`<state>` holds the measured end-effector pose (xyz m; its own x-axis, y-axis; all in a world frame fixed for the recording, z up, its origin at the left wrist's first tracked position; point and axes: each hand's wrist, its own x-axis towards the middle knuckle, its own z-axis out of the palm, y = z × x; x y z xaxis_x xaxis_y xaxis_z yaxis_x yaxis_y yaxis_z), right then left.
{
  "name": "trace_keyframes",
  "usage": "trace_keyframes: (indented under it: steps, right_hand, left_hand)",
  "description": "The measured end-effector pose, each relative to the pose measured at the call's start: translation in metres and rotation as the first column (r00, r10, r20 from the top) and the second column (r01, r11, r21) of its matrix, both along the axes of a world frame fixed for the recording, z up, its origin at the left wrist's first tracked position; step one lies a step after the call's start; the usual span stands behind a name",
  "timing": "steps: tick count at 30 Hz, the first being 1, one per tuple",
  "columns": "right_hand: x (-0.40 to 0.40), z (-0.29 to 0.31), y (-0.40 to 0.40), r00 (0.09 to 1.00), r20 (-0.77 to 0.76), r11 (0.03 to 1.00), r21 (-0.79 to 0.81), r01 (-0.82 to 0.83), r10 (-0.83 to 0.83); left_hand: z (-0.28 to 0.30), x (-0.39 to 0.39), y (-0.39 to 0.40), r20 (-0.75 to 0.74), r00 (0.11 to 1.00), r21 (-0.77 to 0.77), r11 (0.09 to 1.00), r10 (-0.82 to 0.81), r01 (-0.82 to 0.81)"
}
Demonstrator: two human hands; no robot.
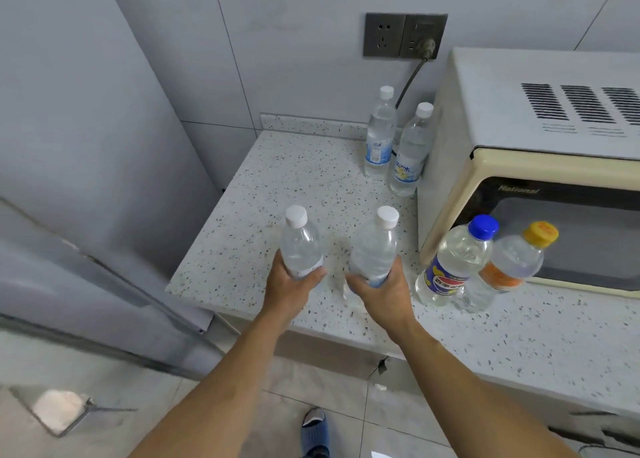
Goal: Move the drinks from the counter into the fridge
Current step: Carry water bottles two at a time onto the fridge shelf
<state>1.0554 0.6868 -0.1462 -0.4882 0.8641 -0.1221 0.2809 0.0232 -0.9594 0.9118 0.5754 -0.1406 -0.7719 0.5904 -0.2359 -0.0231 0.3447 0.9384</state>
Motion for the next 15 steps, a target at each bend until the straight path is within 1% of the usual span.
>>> trace_keyframes:
  steps: [4, 7, 9, 12, 15]
  right_hand:
    - [0.027, -0.001, -0.008, 0.998, -0.067, 0.995, -0.095, -0.005, -0.001]
    - [0.046, -0.007, -0.025, 0.988, -0.152, 0.962, -0.265, -0.067, 0.027]
    - [0.057, -0.013, -0.041, 0.983, -0.175, 0.912, -0.393, -0.116, 0.049]
    - [0.067, -0.018, -0.066, 0.965, -0.232, 0.833, -0.505, -0.227, 0.122]
    - [0.069, -0.019, -0.097, 0.941, -0.260, 0.777, -0.537, -0.328, 0.217]
  left_hand:
    - [0.003, 0.028, -0.043, 0.040, 0.998, 0.008, 0.998, 0.054, -0.055]
    - [0.004, 0.054, -0.085, 0.099, 0.988, 0.049, 0.991, 0.116, -0.121]
    - [0.002, 0.073, -0.116, 0.203, 0.967, 0.080, 0.981, 0.155, -0.175]
    - [-0.005, 0.099, -0.161, 0.438, 0.876, 0.062, 0.965, 0.205, -0.257]
    - [-0.006, 0.117, -0.201, 0.578, 0.775, 0.016, 0.946, 0.255, -0.323]
